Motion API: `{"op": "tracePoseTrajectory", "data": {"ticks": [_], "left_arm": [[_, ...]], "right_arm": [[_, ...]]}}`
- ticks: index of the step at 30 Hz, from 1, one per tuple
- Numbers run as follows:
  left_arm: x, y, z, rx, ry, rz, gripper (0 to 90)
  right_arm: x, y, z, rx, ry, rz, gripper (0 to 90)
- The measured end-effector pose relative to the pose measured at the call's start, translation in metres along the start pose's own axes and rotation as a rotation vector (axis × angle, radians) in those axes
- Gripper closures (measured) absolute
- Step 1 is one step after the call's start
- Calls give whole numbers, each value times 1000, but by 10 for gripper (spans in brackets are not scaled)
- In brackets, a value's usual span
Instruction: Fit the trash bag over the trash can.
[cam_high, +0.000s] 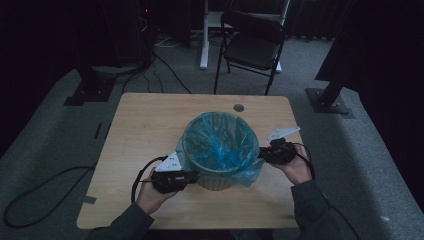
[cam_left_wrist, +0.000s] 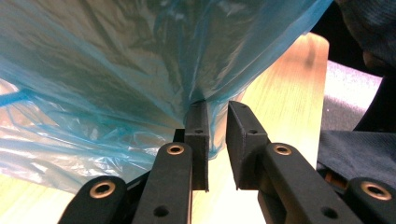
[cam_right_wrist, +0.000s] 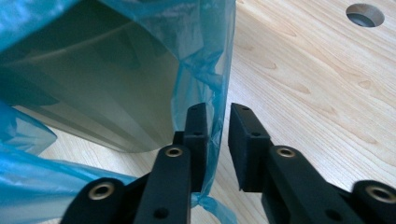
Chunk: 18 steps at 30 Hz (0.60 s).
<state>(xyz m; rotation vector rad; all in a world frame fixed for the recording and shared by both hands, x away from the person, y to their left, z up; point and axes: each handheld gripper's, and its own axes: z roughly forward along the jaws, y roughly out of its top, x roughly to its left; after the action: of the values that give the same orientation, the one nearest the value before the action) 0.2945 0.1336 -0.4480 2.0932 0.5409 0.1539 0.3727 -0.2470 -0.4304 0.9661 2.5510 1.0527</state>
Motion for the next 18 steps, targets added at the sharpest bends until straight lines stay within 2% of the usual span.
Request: {"op": "tracePoseTrajectory", "data": {"ticks": [7, 11, 13, 14, 18], "left_arm": [[-1, 1, -11, -27, 18, 13, 726], [-1, 5, -28, -67, 37, 20, 699], [-1, 5, -28, -67, 37, 20, 694], [0, 11, -38, -89, 53, 35, 692], [1, 19, -48, -111, 63, 51, 689]], "right_arm": [[0, 1, -3, -17, -2, 1, 726], [0, 1, -3, -21, -4, 1, 710], [0, 1, -3, -21, -4, 1, 710], [0, 2, -3, -22, -2, 1, 705], [0, 2, -2, -21, 1, 0, 703]]}}
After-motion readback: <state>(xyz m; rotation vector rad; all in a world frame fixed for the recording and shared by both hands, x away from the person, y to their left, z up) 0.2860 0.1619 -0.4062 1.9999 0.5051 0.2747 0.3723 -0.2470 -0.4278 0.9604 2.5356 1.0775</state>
